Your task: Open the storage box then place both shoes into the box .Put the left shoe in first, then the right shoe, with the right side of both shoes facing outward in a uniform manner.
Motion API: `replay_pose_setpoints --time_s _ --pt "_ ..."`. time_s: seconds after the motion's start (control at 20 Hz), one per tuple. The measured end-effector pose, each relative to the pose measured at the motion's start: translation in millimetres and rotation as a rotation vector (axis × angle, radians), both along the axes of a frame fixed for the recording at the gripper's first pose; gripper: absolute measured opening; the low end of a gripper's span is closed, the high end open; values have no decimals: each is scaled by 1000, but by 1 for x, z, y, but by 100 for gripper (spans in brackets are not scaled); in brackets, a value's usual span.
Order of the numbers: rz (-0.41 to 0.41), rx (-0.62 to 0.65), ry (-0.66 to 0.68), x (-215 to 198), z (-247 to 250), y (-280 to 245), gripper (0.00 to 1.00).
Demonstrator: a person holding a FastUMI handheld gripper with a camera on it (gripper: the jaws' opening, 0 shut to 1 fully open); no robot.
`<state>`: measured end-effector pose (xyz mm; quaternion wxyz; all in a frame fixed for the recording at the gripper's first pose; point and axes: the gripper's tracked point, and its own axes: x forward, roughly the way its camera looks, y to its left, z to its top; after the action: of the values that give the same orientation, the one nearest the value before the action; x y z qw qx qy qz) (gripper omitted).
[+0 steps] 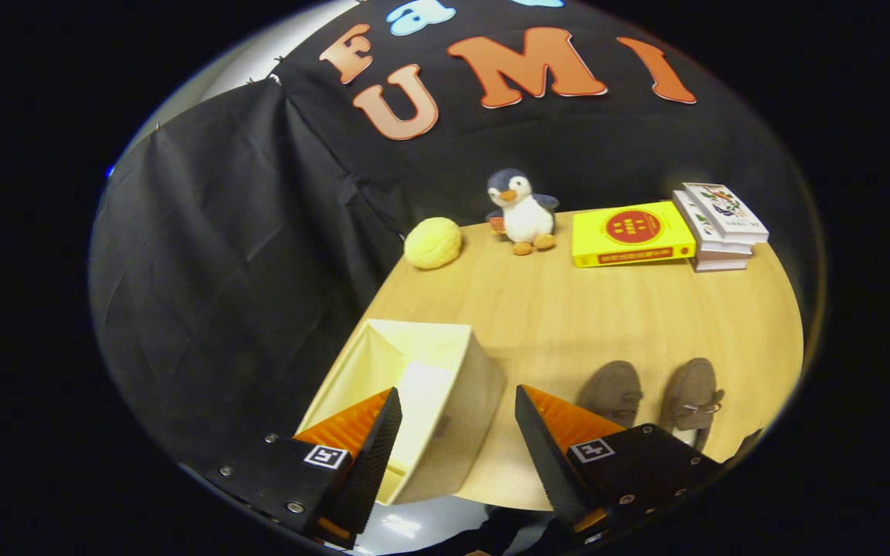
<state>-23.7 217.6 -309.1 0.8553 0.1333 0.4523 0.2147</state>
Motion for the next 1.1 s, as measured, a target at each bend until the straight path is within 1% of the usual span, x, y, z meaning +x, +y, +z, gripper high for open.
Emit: replay_pose_setpoints --time_s 0.2,0.4,0.5,0.65,0.8,0.9,1.1 --pt "-13 -39 37 -10 -29 -34 89" --pt "-5 -125 53 -22 -66 -66 89" --pt "-9 -151 71 -27 -86 -78 87" --pt "-20 -149 112 -35 -110 -85 85" --pt "16 -156 189 -51 -136 -86 78" --pt "14 -167 201 -48 -146 -88 76" --pt "-15 -236 205 -35 -170 -95 71"
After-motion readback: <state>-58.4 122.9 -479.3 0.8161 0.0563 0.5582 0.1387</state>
